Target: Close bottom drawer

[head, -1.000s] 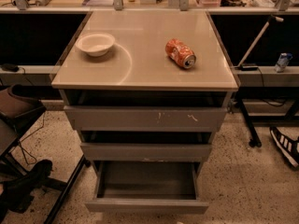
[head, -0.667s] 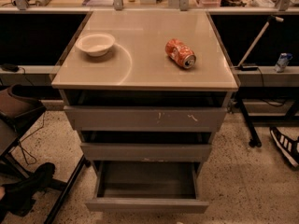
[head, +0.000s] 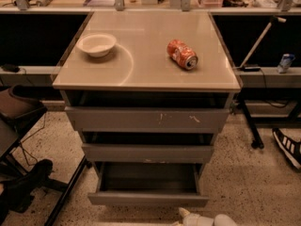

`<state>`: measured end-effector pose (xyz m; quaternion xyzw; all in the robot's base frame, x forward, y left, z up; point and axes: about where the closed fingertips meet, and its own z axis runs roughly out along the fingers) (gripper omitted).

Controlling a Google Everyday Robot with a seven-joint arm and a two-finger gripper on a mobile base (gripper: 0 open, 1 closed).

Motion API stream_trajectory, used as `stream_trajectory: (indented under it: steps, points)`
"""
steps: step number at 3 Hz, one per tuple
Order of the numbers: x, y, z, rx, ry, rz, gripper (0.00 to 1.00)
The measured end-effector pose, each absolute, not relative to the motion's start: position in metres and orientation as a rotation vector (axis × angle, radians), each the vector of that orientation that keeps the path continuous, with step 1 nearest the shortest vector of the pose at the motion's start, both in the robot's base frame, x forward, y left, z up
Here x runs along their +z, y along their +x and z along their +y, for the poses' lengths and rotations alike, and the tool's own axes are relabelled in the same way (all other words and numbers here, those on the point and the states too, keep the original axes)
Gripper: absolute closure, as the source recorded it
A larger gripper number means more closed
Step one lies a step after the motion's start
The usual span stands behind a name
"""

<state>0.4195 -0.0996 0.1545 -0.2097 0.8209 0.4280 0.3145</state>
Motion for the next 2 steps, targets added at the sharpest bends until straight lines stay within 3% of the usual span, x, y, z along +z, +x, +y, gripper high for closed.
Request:
stream_trajectory:
  steps: [2]
  points:
    - [0.190,0.518,-0.093,1.073,-0.512,2.079,0.00]
